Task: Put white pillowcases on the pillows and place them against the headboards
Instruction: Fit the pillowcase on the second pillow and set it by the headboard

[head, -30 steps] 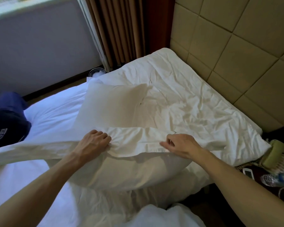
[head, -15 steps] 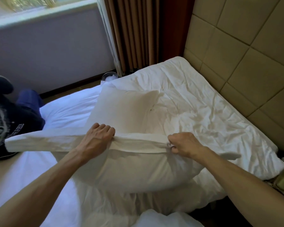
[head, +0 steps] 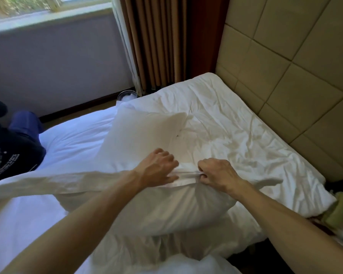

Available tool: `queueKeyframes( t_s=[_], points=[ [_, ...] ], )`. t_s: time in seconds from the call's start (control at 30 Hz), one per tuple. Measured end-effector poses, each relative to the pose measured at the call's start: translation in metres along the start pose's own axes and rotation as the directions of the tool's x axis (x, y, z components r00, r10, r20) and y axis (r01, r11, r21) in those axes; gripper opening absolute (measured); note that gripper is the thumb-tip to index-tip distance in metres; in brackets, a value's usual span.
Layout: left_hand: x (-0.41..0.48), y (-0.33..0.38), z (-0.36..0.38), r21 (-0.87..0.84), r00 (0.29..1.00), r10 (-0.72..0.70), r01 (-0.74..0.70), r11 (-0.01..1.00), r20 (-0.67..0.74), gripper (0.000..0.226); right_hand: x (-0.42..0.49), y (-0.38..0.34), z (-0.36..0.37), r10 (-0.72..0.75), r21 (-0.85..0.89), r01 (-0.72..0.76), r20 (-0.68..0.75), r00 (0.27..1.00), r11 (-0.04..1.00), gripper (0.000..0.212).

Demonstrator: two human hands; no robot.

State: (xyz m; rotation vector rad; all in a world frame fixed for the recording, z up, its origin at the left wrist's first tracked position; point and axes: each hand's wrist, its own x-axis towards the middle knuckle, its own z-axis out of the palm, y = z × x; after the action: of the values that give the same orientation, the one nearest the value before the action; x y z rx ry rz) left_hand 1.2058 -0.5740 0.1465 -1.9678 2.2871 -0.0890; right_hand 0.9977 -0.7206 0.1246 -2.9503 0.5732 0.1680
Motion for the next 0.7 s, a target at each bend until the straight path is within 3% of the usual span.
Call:
queueKeyframes(
  t_s=[0.13, 0.2, 0.3, 0.4, 0.5, 0.7],
  points=[
    [0.048, 0.039, 0.008, 0.064, 0.991, 0.060, -0.069, 0.996, 0.123, 0.009, -0.014, 0.002, 0.008, 0.042, 0.045, -0.040, -0.050, 0.998, 0.998, 0.011],
    [0.056, 0.045, 0.013, 0.096, 0.981, 0.081, -0.099, 0.990, 0.177, 0.010, -0.024, 0.011, 0.011, 0.094, 0.088, -0.090, -0.050, 0.994, 0.992, 0.022],
    [0.059, 0.043, 0.019, 0.074, 0.983, 0.107, -0.119, 0.990, 0.148, 0.010, -0.046, 0.045, 0.018, 0.255, 0.134, -0.261, 0.057, 0.965, 0.956, 0.040],
    [0.061, 0.036, 0.021, 0.055, 0.987, 0.117, -0.124, 0.991, 0.110, 0.008, -0.080, 0.085, 0.027, 0.378, 0.135, -0.397, 0.145, 0.914, 0.908, 0.036],
    [0.064, 0.034, 0.019, 0.040, 0.987, 0.109, -0.114, 0.993, 0.115, 0.008, -0.106, 0.108, 0.030, 0.395, 0.168, -0.426, 0.190, 0.899, 0.889, 0.030],
    [0.066, 0.031, 0.018, 0.040, 0.991, 0.067, -0.072, 0.997, 0.112, 0.004, -0.106, 0.121, 0.019, 0.475, 0.275, -0.491, 0.128, 0.871, 0.827, 0.009]
  ],
)
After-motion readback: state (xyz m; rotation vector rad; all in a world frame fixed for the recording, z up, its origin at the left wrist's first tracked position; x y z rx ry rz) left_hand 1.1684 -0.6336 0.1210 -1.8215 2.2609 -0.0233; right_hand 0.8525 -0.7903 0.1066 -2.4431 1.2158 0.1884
